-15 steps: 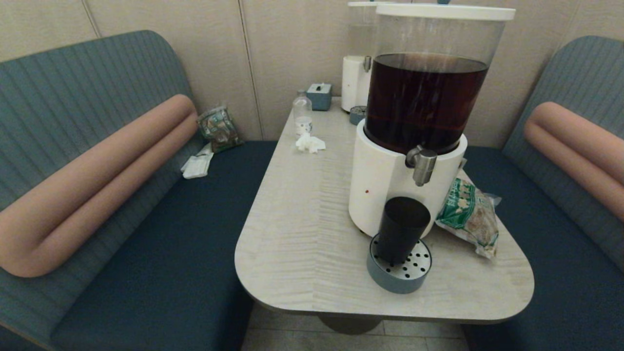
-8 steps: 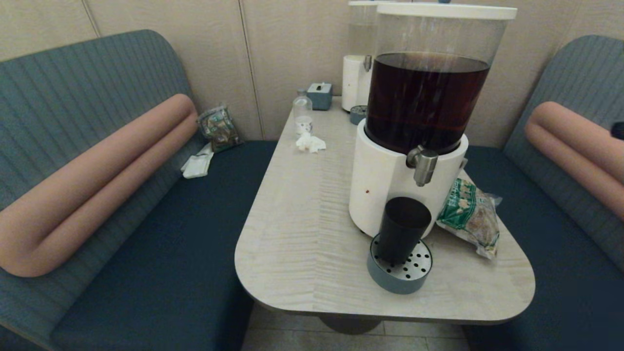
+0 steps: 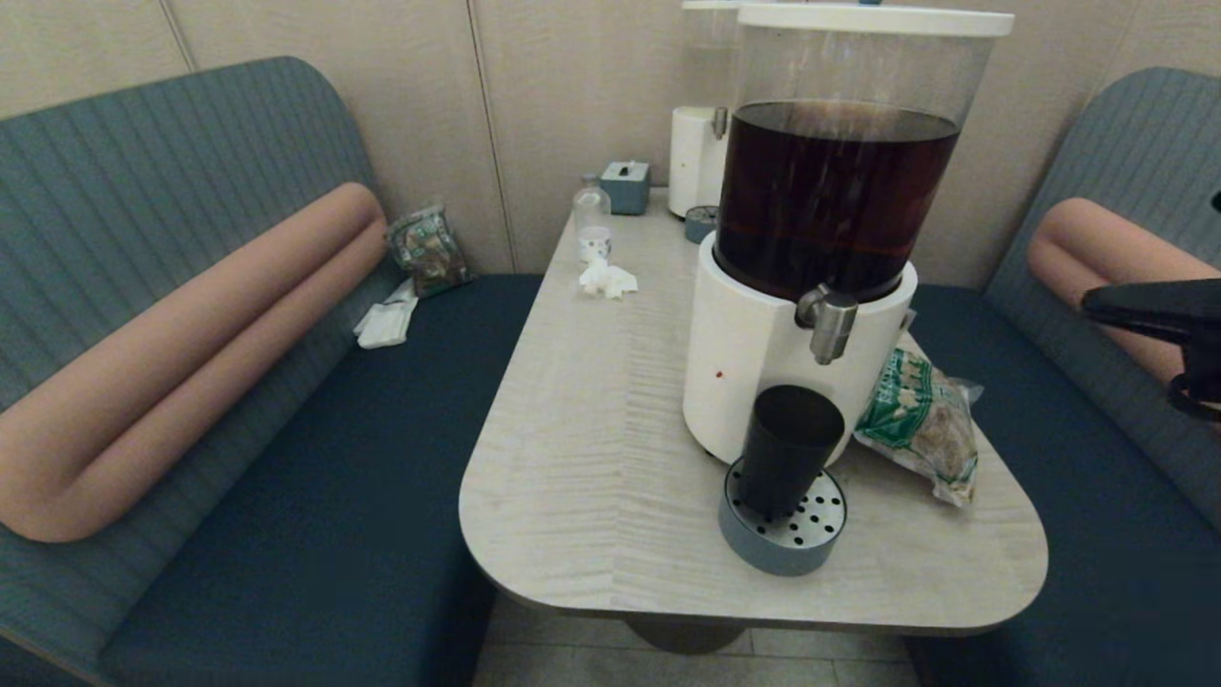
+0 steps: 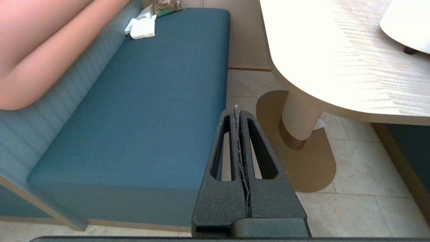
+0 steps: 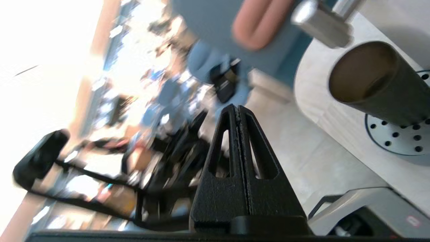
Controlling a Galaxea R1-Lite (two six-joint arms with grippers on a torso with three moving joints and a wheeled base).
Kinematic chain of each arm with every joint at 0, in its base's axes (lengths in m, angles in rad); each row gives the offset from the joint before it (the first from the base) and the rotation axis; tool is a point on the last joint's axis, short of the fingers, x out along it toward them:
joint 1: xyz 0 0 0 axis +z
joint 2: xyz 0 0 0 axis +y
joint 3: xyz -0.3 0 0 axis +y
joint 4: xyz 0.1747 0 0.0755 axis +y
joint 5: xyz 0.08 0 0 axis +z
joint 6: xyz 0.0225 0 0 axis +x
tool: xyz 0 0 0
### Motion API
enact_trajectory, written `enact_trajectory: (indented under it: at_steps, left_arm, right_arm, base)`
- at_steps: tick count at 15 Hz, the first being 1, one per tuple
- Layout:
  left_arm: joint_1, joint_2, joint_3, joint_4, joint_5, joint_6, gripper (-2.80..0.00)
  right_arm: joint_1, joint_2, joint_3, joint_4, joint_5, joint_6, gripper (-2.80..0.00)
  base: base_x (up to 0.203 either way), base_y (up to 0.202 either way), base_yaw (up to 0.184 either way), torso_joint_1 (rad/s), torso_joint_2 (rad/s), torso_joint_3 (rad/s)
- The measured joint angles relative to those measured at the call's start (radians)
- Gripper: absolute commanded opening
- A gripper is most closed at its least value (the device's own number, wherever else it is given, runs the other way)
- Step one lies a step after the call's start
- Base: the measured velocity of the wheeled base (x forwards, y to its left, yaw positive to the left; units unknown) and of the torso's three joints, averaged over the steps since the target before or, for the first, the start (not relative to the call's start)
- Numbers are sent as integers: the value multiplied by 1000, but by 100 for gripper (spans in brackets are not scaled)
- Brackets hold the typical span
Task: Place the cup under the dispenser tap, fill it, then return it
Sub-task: Turn on the faucet
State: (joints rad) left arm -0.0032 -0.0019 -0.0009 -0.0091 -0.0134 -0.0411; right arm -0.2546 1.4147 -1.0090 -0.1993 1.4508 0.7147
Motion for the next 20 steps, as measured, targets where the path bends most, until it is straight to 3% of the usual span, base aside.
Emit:
enact_trajectory:
  at_steps: [2, 8, 12, 16, 20]
  left_arm:
    - [0, 0, 0, 0, 0, 0, -280]
    - [0, 0, 0, 0, 0, 0, -280]
    - [0, 0, 0, 0, 0, 0, -280]
    - [0, 0, 0, 0, 0, 0, -280]
    - [1, 0, 0, 0, 0, 0, -280]
  right_arm:
    - [-18, 120, 19, -142, 59, 1, -280]
    - [-10, 258, 16, -473, 71, 18, -280]
    - [-41, 144, 2, -493, 71, 100, -280]
    - [-129, -1, 27, -490, 63, 140, -280]
    - [-282, -119, 65, -491, -33, 153, -280]
  base:
    - [0, 0, 0, 0, 0, 0]
    - [0, 0, 0, 0, 0, 0]
    - [0, 0, 0, 0, 0, 0]
    - [0, 0, 0, 0, 0, 0]
    - [0, 0, 0, 0, 0, 0]
